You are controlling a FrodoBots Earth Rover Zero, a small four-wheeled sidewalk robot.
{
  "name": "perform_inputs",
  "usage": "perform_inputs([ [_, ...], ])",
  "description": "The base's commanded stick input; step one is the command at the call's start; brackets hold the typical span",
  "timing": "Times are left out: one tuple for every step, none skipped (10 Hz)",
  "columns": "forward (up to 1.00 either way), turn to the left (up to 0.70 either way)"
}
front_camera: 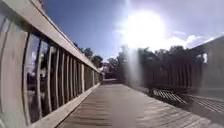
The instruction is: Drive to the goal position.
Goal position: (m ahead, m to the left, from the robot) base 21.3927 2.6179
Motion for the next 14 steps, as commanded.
perform_inputs([
  [0.7, 0.0],
  [0.7, -0.04],
  [0.7, -0.09],
  [0.7, -0.13],
  [0.7, -0.14],
  [0.7, -0.14],
  [0.7, -0.09],
  [0.7, -0.04],
  [0.7, 0.0],
  [0.7, 0.0],
  [0.7, 0.0],
  [0.7, 0.0],
  [0.7, 0.0],
  [0.7, 0.0],
])
